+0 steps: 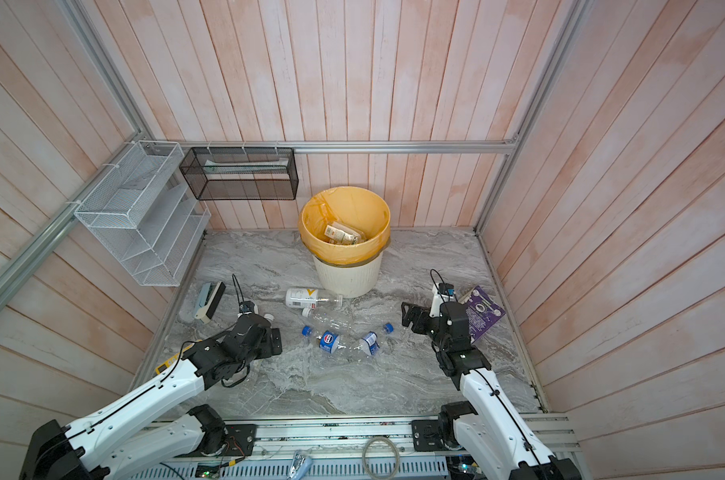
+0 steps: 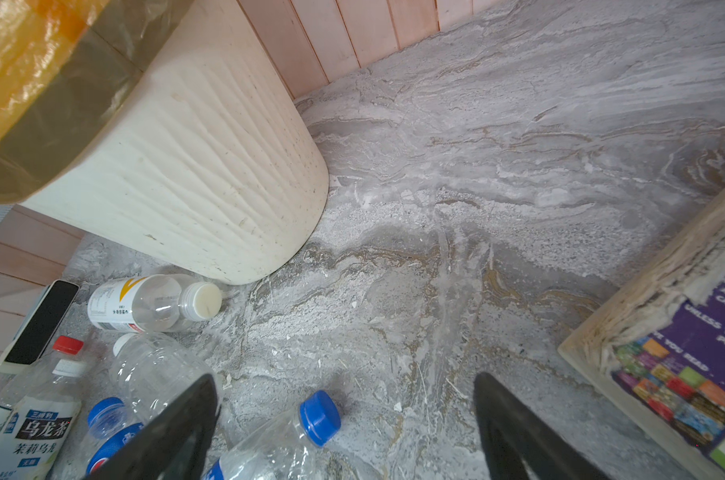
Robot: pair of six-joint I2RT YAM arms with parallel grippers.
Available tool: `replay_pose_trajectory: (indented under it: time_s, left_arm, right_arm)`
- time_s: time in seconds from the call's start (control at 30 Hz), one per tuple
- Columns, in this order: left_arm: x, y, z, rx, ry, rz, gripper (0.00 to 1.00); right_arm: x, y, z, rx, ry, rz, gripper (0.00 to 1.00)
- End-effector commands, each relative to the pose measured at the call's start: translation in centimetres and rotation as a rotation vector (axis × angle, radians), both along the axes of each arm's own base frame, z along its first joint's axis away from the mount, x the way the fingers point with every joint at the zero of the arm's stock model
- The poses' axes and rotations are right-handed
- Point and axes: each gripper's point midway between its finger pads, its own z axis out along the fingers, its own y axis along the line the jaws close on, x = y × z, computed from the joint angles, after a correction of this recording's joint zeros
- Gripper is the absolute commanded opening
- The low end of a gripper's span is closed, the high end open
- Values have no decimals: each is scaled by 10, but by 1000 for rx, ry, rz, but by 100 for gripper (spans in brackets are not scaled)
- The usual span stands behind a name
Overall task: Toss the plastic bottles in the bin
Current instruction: 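Lower the left gripper onto the white oolong-tea bottle and grasp it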
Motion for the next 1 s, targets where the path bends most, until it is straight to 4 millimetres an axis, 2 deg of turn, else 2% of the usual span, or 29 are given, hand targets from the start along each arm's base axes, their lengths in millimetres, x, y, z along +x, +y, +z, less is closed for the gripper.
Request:
replay_pose_trajectory:
  time_s: [0.0, 0.3, 0.4, 0.77, 0.97]
  left_arm:
    - [-3, -2, -14, -41, 28, 37, 100]
    - [-2, 5, -24, -14, 21, 66, 100]
    - [-4, -2, -32, -33, 44, 38, 99]
    - [-5, -18, -54, -55, 102, -32, 83]
    - [-3, -28, -56, -81, 102, -72, 73]
  right_arm:
    - [0, 0, 3, 4, -19, -5, 96]
    - [0, 0, 2, 5, -14, -4, 96]
    - [0, 0, 2, 6, -13, -4, 96]
    - [1, 0, 3, 7, -16, -5, 97]
    - [0, -1, 4, 6, -17, -9, 97]
